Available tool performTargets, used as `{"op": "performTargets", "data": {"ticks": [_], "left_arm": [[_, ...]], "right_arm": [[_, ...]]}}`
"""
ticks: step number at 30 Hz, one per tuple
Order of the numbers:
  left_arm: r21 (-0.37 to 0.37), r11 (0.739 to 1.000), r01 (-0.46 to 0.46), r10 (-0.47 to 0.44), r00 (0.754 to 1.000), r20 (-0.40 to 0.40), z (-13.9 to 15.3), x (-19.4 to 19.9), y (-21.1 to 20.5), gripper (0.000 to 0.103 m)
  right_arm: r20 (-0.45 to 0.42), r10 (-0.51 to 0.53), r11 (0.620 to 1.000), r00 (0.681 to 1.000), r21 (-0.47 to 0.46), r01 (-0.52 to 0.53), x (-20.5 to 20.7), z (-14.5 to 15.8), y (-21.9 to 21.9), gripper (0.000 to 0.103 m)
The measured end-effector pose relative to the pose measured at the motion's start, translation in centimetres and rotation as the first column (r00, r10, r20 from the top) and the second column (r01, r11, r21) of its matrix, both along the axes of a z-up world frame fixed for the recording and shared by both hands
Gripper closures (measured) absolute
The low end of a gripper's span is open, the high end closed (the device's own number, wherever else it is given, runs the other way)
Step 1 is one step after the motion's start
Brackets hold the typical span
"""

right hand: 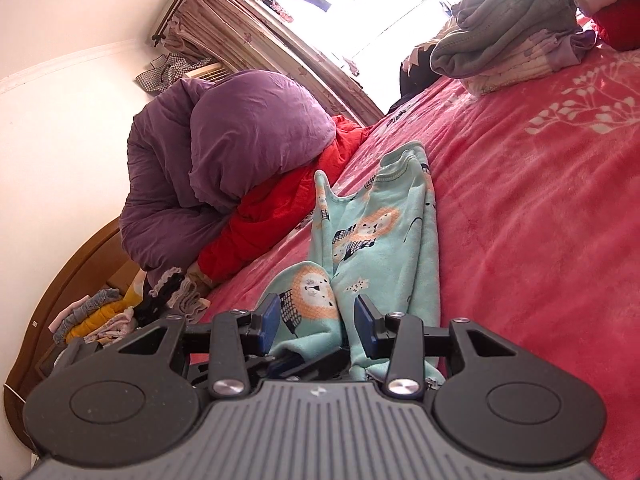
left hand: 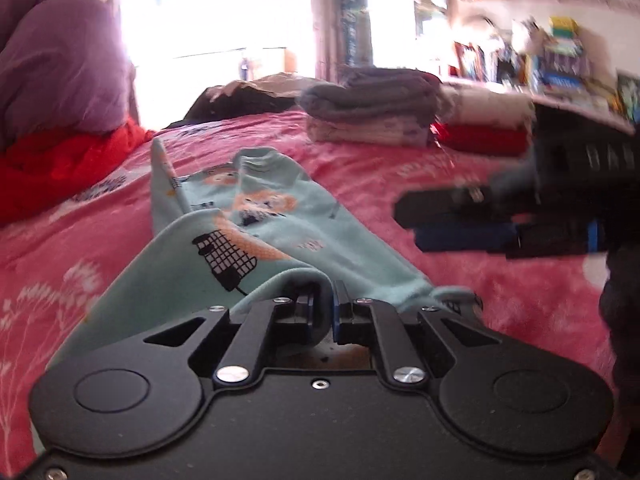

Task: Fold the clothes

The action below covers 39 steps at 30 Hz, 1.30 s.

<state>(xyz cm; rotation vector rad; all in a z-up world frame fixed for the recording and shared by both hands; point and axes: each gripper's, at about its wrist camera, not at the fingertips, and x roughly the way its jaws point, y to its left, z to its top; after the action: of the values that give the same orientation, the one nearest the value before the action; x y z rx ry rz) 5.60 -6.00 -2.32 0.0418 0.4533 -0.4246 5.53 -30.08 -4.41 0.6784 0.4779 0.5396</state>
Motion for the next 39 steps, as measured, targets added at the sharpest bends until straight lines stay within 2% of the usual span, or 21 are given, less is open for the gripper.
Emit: {"op": "performTargets", "data": {"ticks": [2,5,7,11,13,15,17,20,23,25,28,30,33,36,37,38,39], "left_arm": [[-0.096,0.993,-0.071,0.071,0.997,-0.001,1.2,-0.4,2.4,0.098],[-0.21,0.964,-0.162,0.157,0.987,-0.039,2.1,-0.7,5.7,0.098],[-0.263,0.936,-0.236,0.227,0.972,-0.065,2.3,-1.0,7.5,0.098],[-0.357,0.857,-0.371,0.352,0.928,-0.119,2.9,-1.6,10.6,0.098],[-0.366,0.841,-0.398,0.383,0.917,-0.117,3.3,-1.9,11.3,0.098],[-0.358,0.851,-0.385,0.379,0.921,-0.09,3.9,-2.2,11.1,0.098],[-0.334,0.871,-0.361,0.364,0.93,-0.056,4.5,-2.5,10.3,0.098],[-0.268,0.923,-0.276,0.294,0.955,0.026,5.4,-2.8,7.8,0.098],[-0.185,0.972,-0.148,0.167,0.982,0.093,5.8,-3.2,4.6,0.098],[-0.117,0.992,-0.045,0.06,0.99,0.127,5.2,-3.6,2.4,0.098],[0.006,0.999,0.049,-0.05,0.99,0.132,4.0,-3.8,-0.8,0.098],[0.05,0.996,0.067,-0.073,0.99,0.118,3.1,-3.5,-1.9,0.1],[0.076,0.996,0.051,-0.058,0.994,0.088,2.4,-2.8,-2.1,0.1],[0.08,0.996,-0.043,0.037,0.996,0.078,2.7,-2.4,-0.4,0.099],[0.09,0.993,-0.073,0.066,0.995,0.073,2.8,-2.2,0.4,0.094],[0.101,0.991,-0.086,0.081,0.995,0.057,3.0,-2.2,1.2,0.079],[0.107,0.99,-0.094,0.09,0.995,0.043,3.0,-2.4,1.7,0.068]], "right_arm": [[0.005,0.002,1.0,1.0,-0.009,-0.002,-0.1,0.1,0.2,0.06],[0.024,0.021,0.999,0.999,-0.045,-0.02,-0.3,0.5,0.8,0.06],[0.042,0.048,0.996,0.998,-0.079,-0.044,-0.5,0.8,1.6,0.06],[0.073,0.106,0.98,0.992,-0.174,-0.092,-1.2,1.5,3.6,0.06],[0.082,0.132,0.97,0.988,-0.217,-0.111,-1.4,1.6,4.4,0.061],[0.083,0.148,0.961,0.985,-0.249,-0.124,-1.6,1.8,5.0,0.061],[0.075,0.15,0.959,0.986,-0.252,-0.127,-1.6,1.8,5.0,0.062],[0.066,0.139,0.965,0.988,-0.232,-0.12,-1.6,1.8,4.6,0.062],[0.056,0.106,0.981,0.993,-0.166,-0.096,-1.4,1.8,3.4,0.062],[0.047,0.078,0.991,0.996,-0.112,-0.072,-1.2,1.7,2.5,0.062],[0.029,0.035,0.999,0.999,-0.036,-0.034,-0.9,1.4,1.1,0.062],[0.017,0.009,1.0,1.0,0.009,-0.009,-0.8,1.2,0.2,0.062],[0.004,-0.016,0.999,1.0,0.042,0.016,-0.6,0.9,-0.5,0.062],[-0.006,-0.023,0.999,1.0,0.041,0.024,-0.3,0.6,-0.7,0.062],[-0.007,-0.019,0.999,1.0,0.04,0.019,-0.3,0.6,-0.6,0.062],[-0.007,-0.011,0.999,1.0,0.037,0.011,-0.2,0.6,-0.5,0.062],[-0.005,0.0,0.999,1.0,0.034,0.0,-0.2,0.6,-0.3,0.062]]}}
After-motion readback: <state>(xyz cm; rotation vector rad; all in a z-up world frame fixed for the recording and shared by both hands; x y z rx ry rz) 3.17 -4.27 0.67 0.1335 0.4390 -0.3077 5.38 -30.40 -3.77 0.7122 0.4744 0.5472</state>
